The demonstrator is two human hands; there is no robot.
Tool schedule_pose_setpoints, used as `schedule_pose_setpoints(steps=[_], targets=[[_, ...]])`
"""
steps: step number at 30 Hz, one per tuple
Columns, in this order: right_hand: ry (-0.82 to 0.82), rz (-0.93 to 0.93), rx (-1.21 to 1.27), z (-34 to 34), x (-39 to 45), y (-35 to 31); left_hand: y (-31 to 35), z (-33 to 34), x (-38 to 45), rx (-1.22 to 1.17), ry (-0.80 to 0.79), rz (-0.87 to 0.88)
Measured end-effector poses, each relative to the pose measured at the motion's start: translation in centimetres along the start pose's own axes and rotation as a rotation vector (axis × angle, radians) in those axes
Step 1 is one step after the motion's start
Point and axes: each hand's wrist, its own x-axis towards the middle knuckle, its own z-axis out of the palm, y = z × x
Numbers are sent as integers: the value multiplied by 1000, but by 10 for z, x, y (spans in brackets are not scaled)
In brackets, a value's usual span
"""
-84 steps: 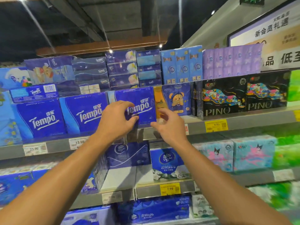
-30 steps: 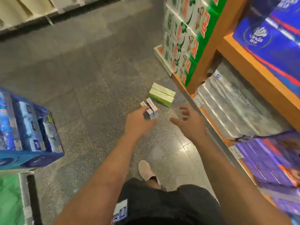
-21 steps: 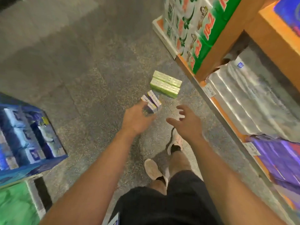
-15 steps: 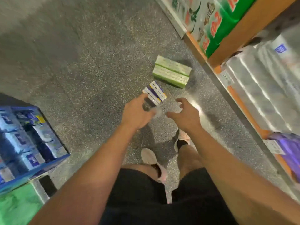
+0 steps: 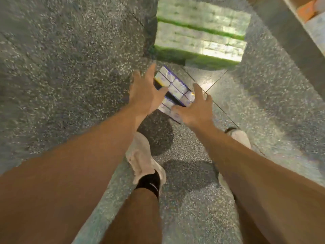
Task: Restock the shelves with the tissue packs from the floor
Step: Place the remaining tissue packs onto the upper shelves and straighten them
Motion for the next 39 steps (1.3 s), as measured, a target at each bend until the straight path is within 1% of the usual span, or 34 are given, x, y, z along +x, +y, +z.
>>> schedule_pose_setpoints(steps=[3,6,9,11,15,19,22,24,26,28,31,34,36,39], targets=[[36,-11,59,25,13,9,-18,19,25,-172,-78,15],[63,-66,107,29,1,4,-20,11,22,-204,-30,-1],[98,-100,52,9,-35,-14,-11,-26,-10,-195,45,-3],[98,-135,55,-15,-68,-39,-1,-67,-42,-225,82,11],[128,-237,-8,-72,-155,-114,30,-170,-113,-277,173,36],[142,-439,44,-130,-243,-192,62,-283,-196,-302,346,73],[93,-626,25,-178,-310,-245,85,-358,-277,-342,515,56],[50,-757,10,-207,-356,-273,97,-398,-340,-366,642,9],[-16,-897,-13,-231,-405,-295,104,-429,-412,-385,795,-34],[-117,-1041,-11,-248,-457,-307,103,-443,-493,-411,944,-90],[-262,-1265,-63,-264,-545,-312,101,-438,-619,-436,1167,-240],[-423,-1478,-103,-263,-640,-303,92,-416,-739,-495,1379,-426],[-513,-1615,-138,-257,-708,-290,88,-397,-819,-551,1490,-529],[-653,-1784,-175,-250,-807,-257,88,-358,-932,-628,1665,-623]])
